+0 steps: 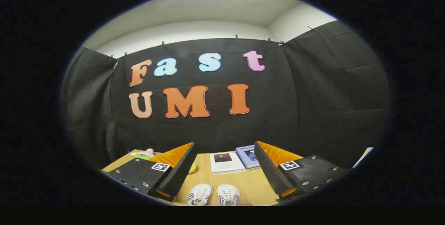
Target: Open the storage box then place both shoes into the box .Put the left shoe in first, then the right shoe, with the right side of both shoes facing outward in a uniform manner.
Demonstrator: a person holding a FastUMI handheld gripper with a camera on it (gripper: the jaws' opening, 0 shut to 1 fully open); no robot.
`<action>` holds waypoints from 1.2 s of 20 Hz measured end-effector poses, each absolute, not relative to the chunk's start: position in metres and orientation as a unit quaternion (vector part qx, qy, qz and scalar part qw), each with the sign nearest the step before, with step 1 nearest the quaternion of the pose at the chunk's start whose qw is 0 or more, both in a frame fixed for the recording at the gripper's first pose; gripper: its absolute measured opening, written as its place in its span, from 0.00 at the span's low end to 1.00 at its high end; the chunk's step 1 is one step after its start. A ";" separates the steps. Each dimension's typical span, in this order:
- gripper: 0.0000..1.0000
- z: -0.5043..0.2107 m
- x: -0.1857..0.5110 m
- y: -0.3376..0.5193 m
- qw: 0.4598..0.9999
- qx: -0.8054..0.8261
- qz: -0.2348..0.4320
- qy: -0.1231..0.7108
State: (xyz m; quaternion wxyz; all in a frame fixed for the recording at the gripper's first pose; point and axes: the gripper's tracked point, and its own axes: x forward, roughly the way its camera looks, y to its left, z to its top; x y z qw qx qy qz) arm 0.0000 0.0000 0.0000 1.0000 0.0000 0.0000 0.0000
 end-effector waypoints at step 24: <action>0.98 -0.004 -0.012 0.014 0.999 0.017 0.024 0.012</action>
